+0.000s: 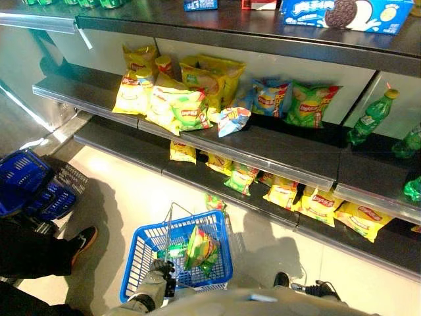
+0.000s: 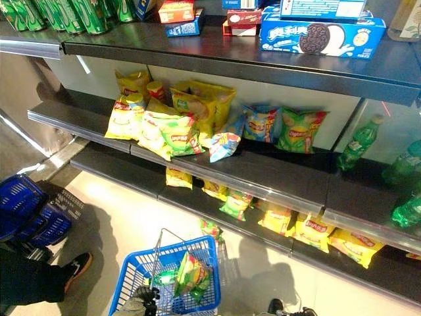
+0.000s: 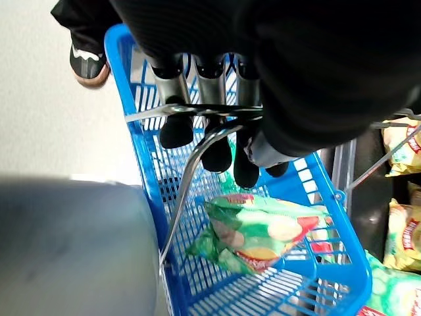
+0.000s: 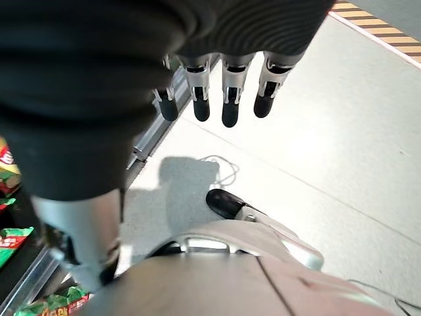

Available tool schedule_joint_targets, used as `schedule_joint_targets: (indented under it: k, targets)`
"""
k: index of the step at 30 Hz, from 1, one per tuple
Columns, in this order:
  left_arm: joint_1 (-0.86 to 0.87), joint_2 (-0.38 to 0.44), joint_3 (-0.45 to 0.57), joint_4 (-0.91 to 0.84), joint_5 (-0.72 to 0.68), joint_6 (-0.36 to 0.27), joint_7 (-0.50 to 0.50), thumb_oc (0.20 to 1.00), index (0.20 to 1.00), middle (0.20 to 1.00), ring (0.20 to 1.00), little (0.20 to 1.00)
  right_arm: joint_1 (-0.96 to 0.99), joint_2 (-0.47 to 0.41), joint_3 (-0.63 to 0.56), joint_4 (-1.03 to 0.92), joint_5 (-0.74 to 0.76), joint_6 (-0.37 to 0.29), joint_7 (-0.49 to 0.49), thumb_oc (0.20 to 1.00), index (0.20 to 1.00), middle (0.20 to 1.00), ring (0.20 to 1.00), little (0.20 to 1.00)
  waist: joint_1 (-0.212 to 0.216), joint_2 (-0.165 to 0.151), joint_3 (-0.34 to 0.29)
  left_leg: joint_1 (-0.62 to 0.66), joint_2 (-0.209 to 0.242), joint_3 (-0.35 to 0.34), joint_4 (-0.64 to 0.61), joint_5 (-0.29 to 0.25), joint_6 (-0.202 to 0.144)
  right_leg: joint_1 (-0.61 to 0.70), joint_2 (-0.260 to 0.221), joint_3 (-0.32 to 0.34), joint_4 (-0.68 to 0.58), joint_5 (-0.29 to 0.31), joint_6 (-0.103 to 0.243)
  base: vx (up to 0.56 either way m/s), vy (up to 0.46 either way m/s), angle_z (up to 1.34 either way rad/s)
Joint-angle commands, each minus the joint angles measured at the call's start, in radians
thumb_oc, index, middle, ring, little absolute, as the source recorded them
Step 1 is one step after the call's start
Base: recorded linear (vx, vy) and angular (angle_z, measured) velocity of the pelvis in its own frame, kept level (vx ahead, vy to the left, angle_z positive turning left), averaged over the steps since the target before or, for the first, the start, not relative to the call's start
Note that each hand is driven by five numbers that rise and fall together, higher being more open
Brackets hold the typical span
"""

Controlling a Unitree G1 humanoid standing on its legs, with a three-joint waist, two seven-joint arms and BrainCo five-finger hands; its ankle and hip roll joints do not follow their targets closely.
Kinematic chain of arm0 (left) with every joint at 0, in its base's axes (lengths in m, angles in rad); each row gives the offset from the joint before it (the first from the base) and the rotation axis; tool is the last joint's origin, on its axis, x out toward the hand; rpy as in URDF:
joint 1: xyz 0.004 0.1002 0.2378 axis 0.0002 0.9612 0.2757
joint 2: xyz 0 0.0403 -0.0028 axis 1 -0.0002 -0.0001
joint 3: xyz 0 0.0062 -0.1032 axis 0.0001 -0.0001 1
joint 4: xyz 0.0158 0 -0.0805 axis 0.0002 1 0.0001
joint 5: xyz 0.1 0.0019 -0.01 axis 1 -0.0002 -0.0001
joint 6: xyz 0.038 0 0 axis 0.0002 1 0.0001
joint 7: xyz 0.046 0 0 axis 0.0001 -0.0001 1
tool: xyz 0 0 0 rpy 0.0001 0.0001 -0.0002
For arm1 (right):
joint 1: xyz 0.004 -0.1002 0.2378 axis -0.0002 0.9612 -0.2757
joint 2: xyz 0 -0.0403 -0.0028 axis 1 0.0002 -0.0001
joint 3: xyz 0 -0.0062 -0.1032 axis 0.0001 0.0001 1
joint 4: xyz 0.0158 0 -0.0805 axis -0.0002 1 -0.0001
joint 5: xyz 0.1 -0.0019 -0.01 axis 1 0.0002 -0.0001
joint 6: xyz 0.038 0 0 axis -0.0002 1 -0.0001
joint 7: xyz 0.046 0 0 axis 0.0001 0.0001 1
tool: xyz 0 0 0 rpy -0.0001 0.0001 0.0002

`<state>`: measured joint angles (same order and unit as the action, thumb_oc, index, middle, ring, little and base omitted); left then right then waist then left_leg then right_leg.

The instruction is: Pick up the snacks into the basket

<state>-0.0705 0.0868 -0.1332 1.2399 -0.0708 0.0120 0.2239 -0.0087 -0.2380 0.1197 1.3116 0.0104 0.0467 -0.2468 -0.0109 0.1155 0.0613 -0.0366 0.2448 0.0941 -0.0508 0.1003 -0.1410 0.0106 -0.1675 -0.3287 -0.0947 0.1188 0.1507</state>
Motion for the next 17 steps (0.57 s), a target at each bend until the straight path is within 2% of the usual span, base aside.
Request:
schedule_joint_targets:
  k: [1,3,6,7,17]
  targets:
    - [-0.006,0.028,-0.028,0.05,0.033,0.005,-0.012,0.2,0.2,0.2,0.2,0.2,-0.074,0.017,0.012,0.032,-0.021,0.0,-0.01,1.0,1.0,1.0,1.0,1.0,-0.006,-0.066,0.085,-0.052,-0.014,0.03,-0.017,0.106,-0.026,0.038,0.044,0.027,0.022,-0.104,-0.021,-0.13,-0.122,0.2]
    - [-0.009,0.029,-0.043,0.043,0.059,0.005,-0.015,0.2,0.2,0.2,0.2,0.2,-0.09,0.007,0.021,0.028,-0.022,-0.001,-0.006,1.0,1.0,1.0,1.0,1.0,-0.005,-0.075,0.085,-0.045,-0.042,0.036,0.006,0.072,-0.004,0.04,0.045,0.029,0.02,-0.1,-0.026,-0.06,-0.111,0.28]
    - [0.0,0.037,-0.026,0.042,0.044,0.003,-0.011,0.2,0.2,0.2,0.2,0.2,-0.097,-0.01,0.026,0.013,-0.022,-0.006,0.003,1.0,1.0,1.0,1.0,1.0,0.001,-0.09,0.073,-0.037,-0.126,0.009,0.052,-0.005,0.033,0.038,0.043,0.036,0.02,-0.092,-0.032,-0.02,-0.082,0.02]
    - [-0.001,0.038,-0.015,0.046,0.033,0.004,-0.015,0.2,0.2,0.2,0.2,0.2,-0.099,-0.014,0.028,-0.007,-0.021,-0.007,0.007,1.0,1.0,1.0,1.0,1.0,0.0,-0.094,0.063,-0.043,-0.15,0.004,0.056,-0.016,0.043,0.028,0.045,0.036,0.021,-0.088,-0.033,-0.03,-0.051,-0.24]
    - [0.021,0.059,0.072,0.101,-0.004,0.028,-0.024,0.2,0.2,0.2,0.2,0.2,-0.046,0.062,0.052,-0.077,-0.038,0.011,0.039,1.0,1.0,1.0,1.0,1.0,-0.003,-0.132,-0.005,0.019,-0.17,0.025,0.003,-0.037,0.057,0.038,0.031,0.041,0.033,-0.075,-0.018,0.04,0.02,-0.02]
